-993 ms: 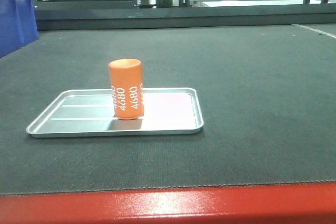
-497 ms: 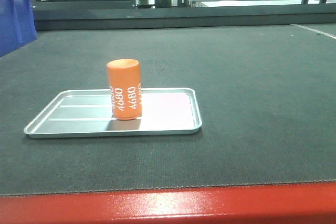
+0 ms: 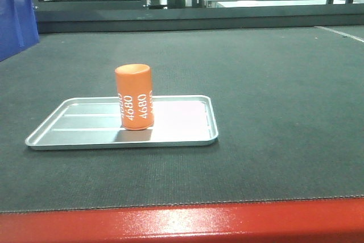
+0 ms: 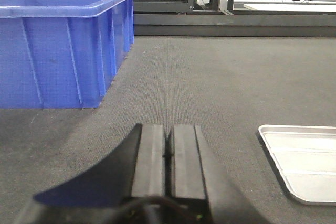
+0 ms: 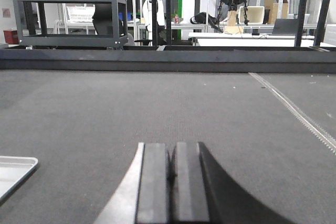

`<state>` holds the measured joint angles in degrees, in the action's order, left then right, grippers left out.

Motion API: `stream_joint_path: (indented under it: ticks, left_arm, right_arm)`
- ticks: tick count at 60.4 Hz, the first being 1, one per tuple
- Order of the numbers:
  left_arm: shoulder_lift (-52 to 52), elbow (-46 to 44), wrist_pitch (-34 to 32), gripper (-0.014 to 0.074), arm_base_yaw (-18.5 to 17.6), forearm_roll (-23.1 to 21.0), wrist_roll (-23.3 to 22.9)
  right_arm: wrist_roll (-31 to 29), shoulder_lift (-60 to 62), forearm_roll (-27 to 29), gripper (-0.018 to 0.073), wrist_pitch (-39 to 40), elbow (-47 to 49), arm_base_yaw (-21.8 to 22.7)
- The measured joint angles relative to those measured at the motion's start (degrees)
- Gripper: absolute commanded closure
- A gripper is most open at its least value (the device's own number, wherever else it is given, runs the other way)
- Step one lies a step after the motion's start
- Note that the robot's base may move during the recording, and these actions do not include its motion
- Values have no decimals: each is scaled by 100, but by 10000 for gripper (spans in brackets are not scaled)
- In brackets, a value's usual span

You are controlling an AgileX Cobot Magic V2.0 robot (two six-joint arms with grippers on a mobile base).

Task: Grab orange capacitor from left shelf to right conveyor

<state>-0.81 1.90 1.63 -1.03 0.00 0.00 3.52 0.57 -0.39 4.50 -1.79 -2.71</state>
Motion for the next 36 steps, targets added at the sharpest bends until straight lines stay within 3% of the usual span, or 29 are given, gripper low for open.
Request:
stream_joint_path:
  ticks: [36]
  left_arm:
    - [0,0,0,701,0,0,0]
  right_arm:
    - [0,0,-4,505,71,0,0]
